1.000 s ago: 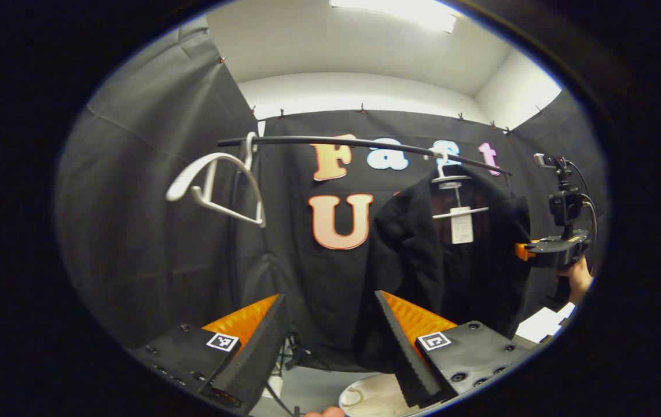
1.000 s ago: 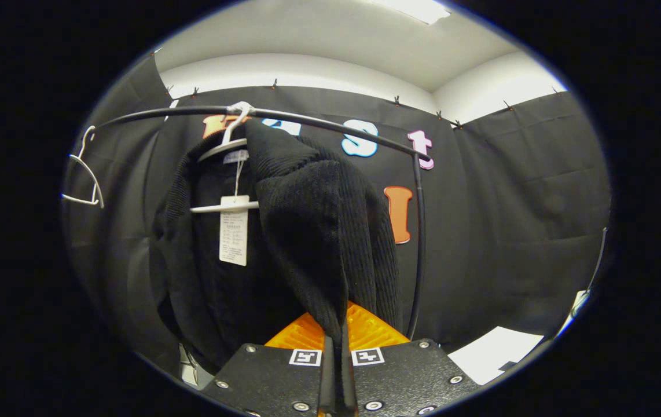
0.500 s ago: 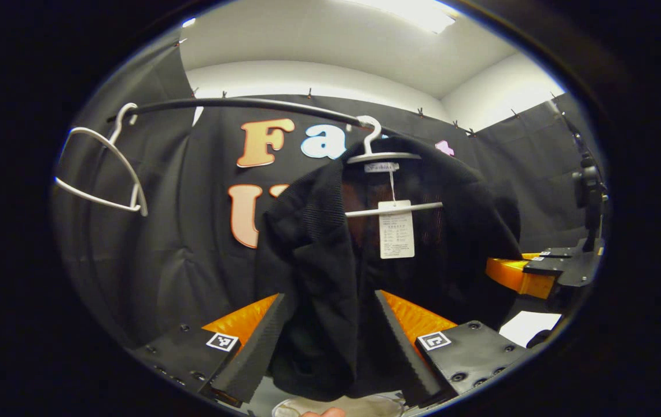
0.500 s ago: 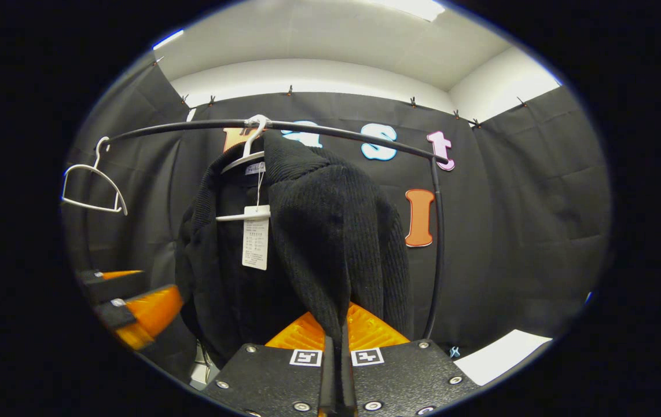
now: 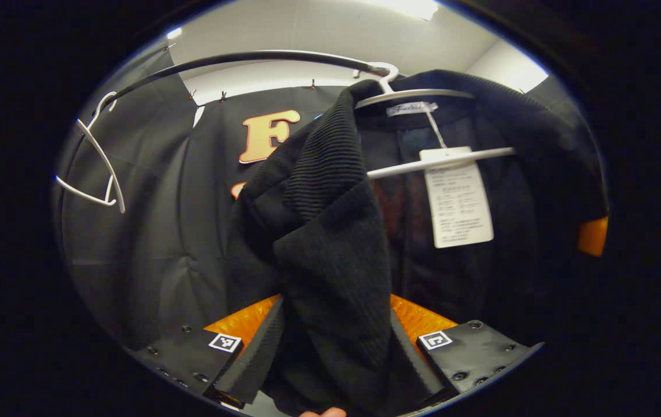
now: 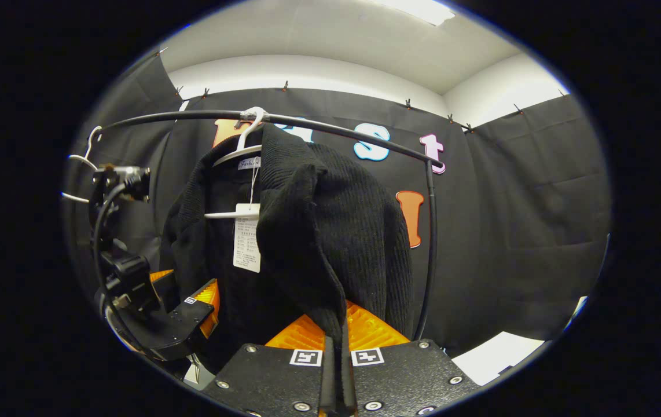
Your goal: Grasp the clothes on the hanger with both hands and then place them into the laundry hamper below.
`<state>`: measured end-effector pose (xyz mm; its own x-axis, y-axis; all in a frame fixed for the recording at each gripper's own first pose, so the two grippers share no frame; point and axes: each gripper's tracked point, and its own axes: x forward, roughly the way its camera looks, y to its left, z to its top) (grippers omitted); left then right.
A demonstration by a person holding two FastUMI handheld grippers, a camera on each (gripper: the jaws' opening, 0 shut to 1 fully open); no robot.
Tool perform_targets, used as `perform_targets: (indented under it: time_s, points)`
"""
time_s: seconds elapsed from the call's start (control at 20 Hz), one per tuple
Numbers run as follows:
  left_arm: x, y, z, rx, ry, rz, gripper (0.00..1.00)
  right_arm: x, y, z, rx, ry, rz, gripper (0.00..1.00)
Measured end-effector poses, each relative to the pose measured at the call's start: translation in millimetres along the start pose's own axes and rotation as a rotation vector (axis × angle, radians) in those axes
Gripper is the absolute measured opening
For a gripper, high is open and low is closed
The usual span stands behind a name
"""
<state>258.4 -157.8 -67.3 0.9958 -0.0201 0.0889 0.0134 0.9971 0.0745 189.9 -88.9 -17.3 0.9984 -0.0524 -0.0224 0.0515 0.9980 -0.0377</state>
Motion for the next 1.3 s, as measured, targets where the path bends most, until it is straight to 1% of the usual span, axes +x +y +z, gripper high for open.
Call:
perform_targets:
  time_s: [0.05, 0.1, 0.15, 0.25, 0.35, 0.45, 0.5, 0.55, 0.6, 0.65, 0.7, 0.75, 0.85, 0.9, 0.95, 1.0, 1.05, 1.15, 1.2, 1.25, 1.3]
  points:
    - [4.1, 12.1, -2.4, 0.008, -0.008, 0.022, 0.99, -1.4, -3.0, 2.0, -0.004, -0.005, -0.011, 0.04]
    - [6.8, 23.8, -5.7, 0.014, -0.009, 0.038, 0.99, -5.3, -7.3, 4.7, -0.008, -0.006, -0.019, 0.04]
    - [7.3, 31.3, -6.8, 0.013, -0.007, 0.031, 0.99, -9.0, -9.6, 5.0, -0.01, -0.008, -0.02, 0.04]
    - [4.6, 44.0, -1.0, 0.015, -0.021, 0.005, 0.71, -17.8, -13.7, 11.4, -0.017, -0.022, -0.026, 0.04]
    - [2.8, 49.6, 5.2, 0.018, -0.026, -0.045, 0.44, -24.2, -16.3, 20.0, -0.034, -0.035, -0.023, 0.04]
    - [-2.7, 57.0, 11.5, 0.011, -0.019, -0.07, 0.17, -31.7, -18.5, 24.0, -0.05, -0.046, -0.021, 0.05]
    - [-6.7, 59.7, 16.3, -0.001, -0.02, -0.093, 0.19, -35.1, -18.0, 25.0, -0.043, -0.049, -0.021, 0.05]
    - [-10.4, 66.6, 21.2, -0.004, -0.024, -0.089, 0.19, -38.1, -19.2, 26.6, -0.031, -0.055, -0.027, 0.05]
    - [-14.0, 76.5, 24.9, 0.007, -0.028, -0.07, 0.16, -39.9, -22.8, 31.1, -0.018, -0.067, -0.037, 0.05]
    - [-17.0, 81.8, 30.2, 0.016, -0.037, -0.062, 0.17, -40.7, -23.6, 35.1, -0.012, -0.083, -0.041, 0.05]
    - [-20.5, 82.8, 36.3, 0.015, -0.048, -0.061, 0.19, -41.1, -22.4, 38.7, -0.016, -0.099, -0.044, 0.05]
    - [-22.8, 84.7, 42.5, 0.006, -0.06, -0.065, 0.16, -42.7, -20.5, 41.8, -0.023, -0.113, -0.045, 0.05]
    - [-26.4, 88.0, 56.8, -0.022, -0.102, -0.071, 0.16, -45.4, -22.3, 49.9, -0.028, -0.139, -0.064, 0.05]
    - [-27.6, 96.3, 66.1, -0.036, -0.138, -0.06, 0.16, -45.9, -28.4, 57.2, -0.032, -0.154, -0.077, 0.04]
    - [-28.5, 104.7, 75.3, -0.041, -0.171, -0.044, 0.14, -44.8, -34.3, 68.4, -0.037, -0.174, -0.088, 0.03]
    - [-28.5, 109.4, 80.5, -0.038, -0.189, -0.031, 0.17, -44.9, -38.8, 81.7, -0.045, -0.194, -0.098, 0.02]
    - [-27.4, 109.6, 81.5, -0.035, -0.186, -0.036, 0.14, -42.9, -45.8, 95.2, -0.058, -0.215, -0.111, 0.02]
    - [-24.0, 102.1, 75.6, -0.04, -0.157, -0.058, 0.19, -33.9, -64.9, 124.0, -0.083, -0.23, -0.137, 0.02]
    - [-20.1, 99.9, 72.1, -0.046, -0.143, -0.077, 0.13, -24.0, -73.7, 137.7, -0.09, -0.239, -0.146, 0.02]
    - [-18.2, 98.2, 69.5, -0.051, -0.136, -0.086, 0.1, -12.4, -81.6, 150.5, -0.098, -0.243, -0.153, 0.02]
    - [-17.1, 99.4, 68.2, -0.053, -0.135, -0.087, 0.1, 0.9, -92.1, 164.8, -0.112, -0.251, -0.164, 0.02]
